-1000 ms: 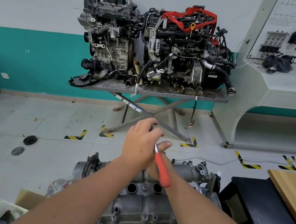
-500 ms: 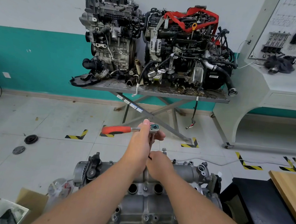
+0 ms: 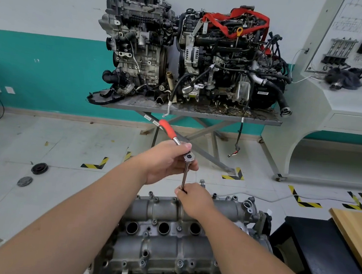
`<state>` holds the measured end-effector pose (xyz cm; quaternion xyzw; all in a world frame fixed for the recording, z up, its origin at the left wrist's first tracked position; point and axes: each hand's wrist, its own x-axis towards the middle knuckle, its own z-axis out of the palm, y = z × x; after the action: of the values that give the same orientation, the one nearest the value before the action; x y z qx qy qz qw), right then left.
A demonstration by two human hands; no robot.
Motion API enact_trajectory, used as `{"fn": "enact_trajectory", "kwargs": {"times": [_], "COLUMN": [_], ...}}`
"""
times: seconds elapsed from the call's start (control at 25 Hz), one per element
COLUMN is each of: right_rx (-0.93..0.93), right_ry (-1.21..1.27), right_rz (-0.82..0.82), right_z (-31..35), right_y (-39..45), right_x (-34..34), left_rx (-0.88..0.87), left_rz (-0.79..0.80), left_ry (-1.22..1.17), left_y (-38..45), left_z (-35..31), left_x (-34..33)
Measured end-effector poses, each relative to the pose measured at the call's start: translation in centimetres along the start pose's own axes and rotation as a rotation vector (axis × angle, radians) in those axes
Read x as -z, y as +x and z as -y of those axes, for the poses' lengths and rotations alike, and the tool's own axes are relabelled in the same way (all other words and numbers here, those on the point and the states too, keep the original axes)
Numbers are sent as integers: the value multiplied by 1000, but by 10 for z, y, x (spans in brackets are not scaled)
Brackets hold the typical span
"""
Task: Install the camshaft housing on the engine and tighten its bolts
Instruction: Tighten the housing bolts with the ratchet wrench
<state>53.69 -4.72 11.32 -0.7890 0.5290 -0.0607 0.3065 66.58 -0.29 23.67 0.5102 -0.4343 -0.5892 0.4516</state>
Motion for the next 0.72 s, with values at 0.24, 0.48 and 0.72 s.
{"fn": "enact_trajectory", "kwargs": {"times": [0.24,0.48,0.72], "right_rx": [6,70,108], "right_ry": [-7,-62,-140], "right_rz": [-10,-33,-72], "right_z": [1,3,10], "right_y": [-1,-5,-3], "right_x": [0,4,8], "left_rx": [53,52,41], "left_rz": [-86,-97,-124], "left_ry": [280,163,61], "left_y": [6,3,3], "left_z": [-8,-3,1], "left_x": [-13,-16,-19]}}
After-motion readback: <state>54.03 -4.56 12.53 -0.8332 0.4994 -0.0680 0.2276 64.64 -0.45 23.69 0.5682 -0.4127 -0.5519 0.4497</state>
